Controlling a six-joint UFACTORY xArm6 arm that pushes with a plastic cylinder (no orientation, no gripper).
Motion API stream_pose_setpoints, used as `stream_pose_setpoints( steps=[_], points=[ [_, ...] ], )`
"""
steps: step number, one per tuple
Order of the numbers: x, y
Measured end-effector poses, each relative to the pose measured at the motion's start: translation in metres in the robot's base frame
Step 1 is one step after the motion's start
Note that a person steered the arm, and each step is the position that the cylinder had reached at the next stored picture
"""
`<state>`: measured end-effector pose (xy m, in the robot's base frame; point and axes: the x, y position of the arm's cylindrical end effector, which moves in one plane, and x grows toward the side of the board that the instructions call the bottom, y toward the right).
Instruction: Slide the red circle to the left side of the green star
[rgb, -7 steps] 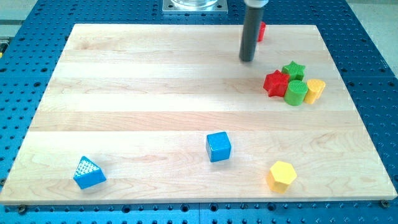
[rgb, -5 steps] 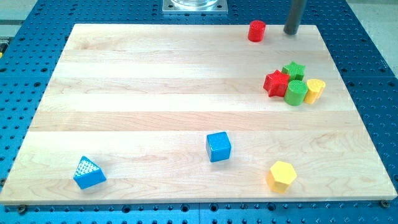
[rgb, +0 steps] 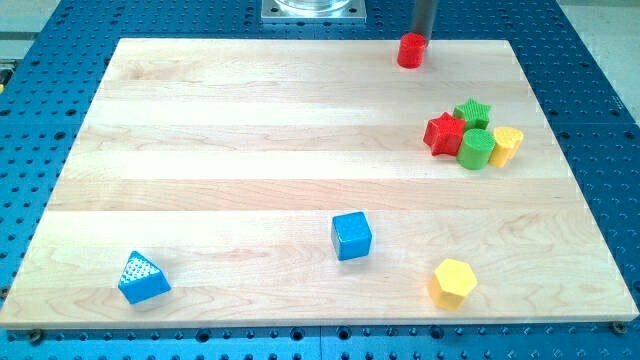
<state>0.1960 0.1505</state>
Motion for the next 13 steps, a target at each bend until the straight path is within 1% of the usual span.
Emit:
stream_pose_setpoints(
  steps=[2, 3, 4, 5, 6, 7, 8, 9, 10, 11, 12, 13],
  points=[
    [0.038, -0.041],
    [0.043, -0.028],
    [0.065, -0.022],
    [0.098, -0.006],
    [0.109, -0.019],
    [0.109, -0.059],
    [0.09, -0.08],
    [0.082, -0.104],
    [0.086, -0.122],
    [0.098, -0.11],
    [0.113, -0.076],
    [0.088, -0.108]
  ],
)
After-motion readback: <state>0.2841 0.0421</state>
